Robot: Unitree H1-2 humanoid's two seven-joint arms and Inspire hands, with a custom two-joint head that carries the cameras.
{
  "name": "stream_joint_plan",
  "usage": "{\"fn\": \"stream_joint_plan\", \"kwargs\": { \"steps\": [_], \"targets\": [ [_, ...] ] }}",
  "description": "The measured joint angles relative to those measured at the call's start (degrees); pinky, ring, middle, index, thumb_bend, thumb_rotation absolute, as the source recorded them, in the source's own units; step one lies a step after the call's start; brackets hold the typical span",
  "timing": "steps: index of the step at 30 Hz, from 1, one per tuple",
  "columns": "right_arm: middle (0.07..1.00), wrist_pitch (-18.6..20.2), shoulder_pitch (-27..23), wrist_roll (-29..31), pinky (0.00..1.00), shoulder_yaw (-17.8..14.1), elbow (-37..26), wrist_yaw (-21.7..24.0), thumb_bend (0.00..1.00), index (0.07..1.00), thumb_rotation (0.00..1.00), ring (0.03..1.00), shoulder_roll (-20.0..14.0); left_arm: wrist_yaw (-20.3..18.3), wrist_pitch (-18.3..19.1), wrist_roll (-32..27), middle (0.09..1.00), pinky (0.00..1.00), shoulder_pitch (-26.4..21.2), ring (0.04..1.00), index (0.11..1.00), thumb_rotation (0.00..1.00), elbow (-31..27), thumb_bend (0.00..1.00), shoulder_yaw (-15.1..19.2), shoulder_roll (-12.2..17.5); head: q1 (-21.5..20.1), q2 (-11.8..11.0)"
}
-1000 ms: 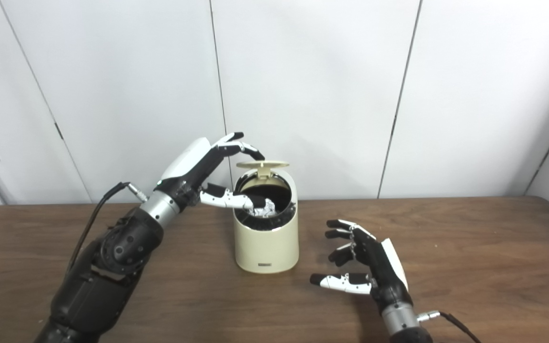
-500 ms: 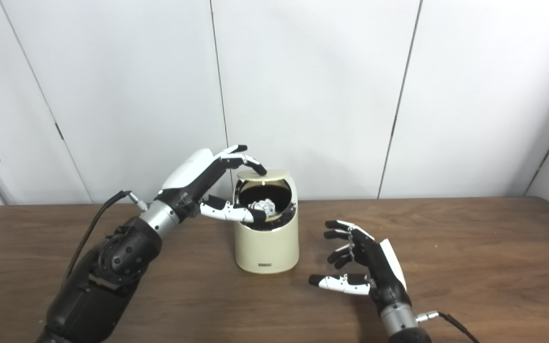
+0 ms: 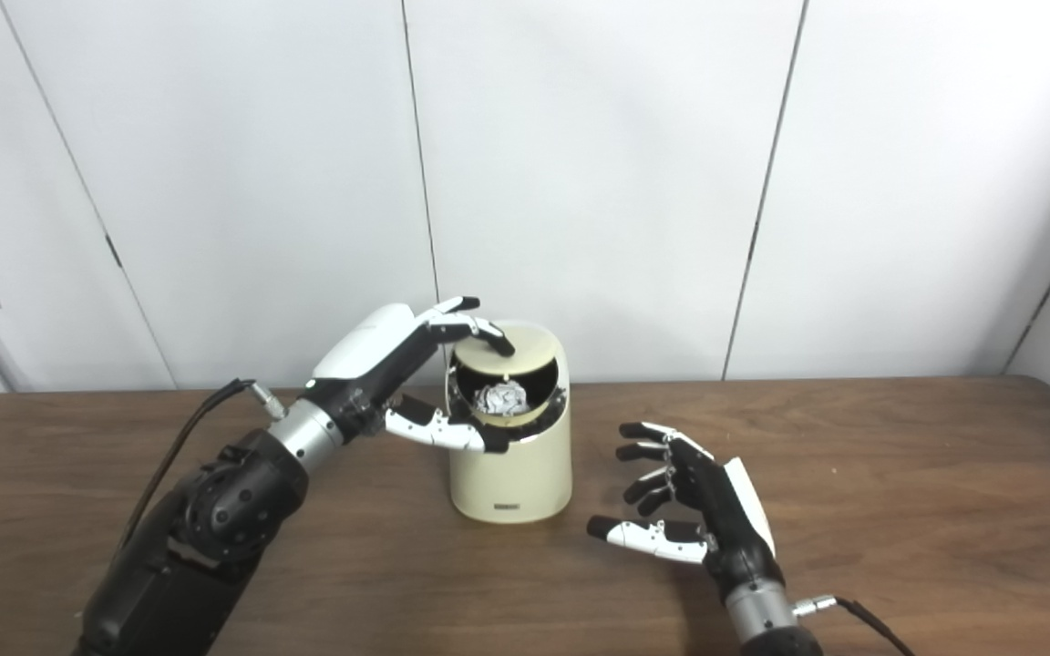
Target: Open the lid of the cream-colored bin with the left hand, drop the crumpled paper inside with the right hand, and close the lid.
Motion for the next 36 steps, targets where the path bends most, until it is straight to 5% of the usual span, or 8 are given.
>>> {"fn": "stream_joint_plan", "kwargs": {
  "steps": [9,20,28,36],
  "targets": [
    [0.683,0.1,0.0,-0.1,0.42,0.0,0.0,0.0,0.72,0.734,0.24,0.519,0.6,0.1,-2.2,2.4,0.755,0.81,0.3,0.950,0.743,0.45,0.0,0.98,-0.3,0.4,-0.4,0.3],
    [0.681,1.5,0.0,-0.7,0.42,0.0,-0.8,0.0,0.72,0.731,0.23,0.514,0.7,0.9,-4.8,11.0,0.749,0.93,0.5,0.930,0.740,0.42,-1.1,0.97,-2.6,1.7,-0.4,0.8],
    [0.682,1.6,0.0,-1.1,0.41,0.0,-0.9,0.0,0.71,0.729,0.23,0.512,0.8,2.9,-6.6,22.3,0.769,1.00,-0.1,0.939,0.758,0.40,-1.3,0.96,-6.4,3.7,-0.6,1.4],
    [0.682,1.8,0.0,-1.1,0.40,0.0,-2.2,0.0,0.70,0.730,0.23,0.508,0.9,2.5,-6.6,25.2,0.745,1.00,-1.0,0.929,0.741,0.39,-1.4,0.99,-7.7,3.8,-0.8,1.8]
  ]
}}
